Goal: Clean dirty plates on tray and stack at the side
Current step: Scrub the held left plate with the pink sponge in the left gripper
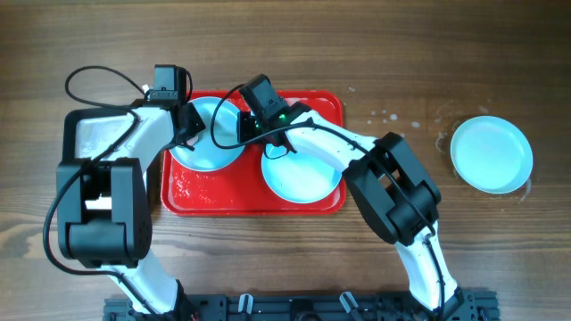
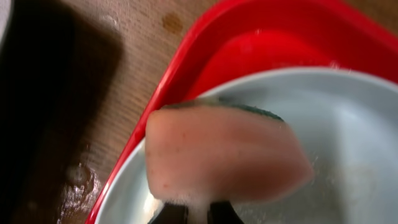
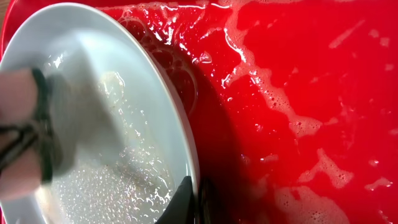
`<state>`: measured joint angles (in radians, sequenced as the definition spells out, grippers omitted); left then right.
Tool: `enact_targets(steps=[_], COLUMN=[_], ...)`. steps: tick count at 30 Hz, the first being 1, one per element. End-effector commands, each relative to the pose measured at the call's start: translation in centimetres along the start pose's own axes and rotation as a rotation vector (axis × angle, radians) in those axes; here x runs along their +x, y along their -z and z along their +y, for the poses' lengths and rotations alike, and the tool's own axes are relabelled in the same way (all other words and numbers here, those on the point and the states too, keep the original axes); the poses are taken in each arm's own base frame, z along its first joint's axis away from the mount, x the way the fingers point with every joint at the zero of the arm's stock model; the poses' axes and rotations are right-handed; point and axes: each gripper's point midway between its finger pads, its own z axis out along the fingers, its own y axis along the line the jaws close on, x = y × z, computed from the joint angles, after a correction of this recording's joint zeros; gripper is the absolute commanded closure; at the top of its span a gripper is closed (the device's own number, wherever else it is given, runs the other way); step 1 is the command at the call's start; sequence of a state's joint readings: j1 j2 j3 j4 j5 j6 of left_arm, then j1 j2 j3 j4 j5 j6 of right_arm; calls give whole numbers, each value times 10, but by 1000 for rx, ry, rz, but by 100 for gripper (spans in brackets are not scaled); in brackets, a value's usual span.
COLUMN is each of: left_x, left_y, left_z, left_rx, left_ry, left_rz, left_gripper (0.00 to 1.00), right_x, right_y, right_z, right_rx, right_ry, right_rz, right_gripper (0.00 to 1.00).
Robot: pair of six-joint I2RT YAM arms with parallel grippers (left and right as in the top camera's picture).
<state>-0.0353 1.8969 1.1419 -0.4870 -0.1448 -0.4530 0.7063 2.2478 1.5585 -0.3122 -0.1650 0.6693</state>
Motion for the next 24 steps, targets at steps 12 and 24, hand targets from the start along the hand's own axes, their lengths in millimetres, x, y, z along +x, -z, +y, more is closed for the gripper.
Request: enact_targets(steps=[12,24], left_x=[44,46], left_y=[-6,30], left_z=[-84,-74], left_rx=[369,362], left_ry=[-113,-79], left_rz=[144,173], left_gripper=[96,96], right_x=[21,22], right_y=[-18,-17], right_z=[-13,-13], right_rx=[28,22], right_ry=[9,5], right_rz=[62,72], right_gripper=[96,96])
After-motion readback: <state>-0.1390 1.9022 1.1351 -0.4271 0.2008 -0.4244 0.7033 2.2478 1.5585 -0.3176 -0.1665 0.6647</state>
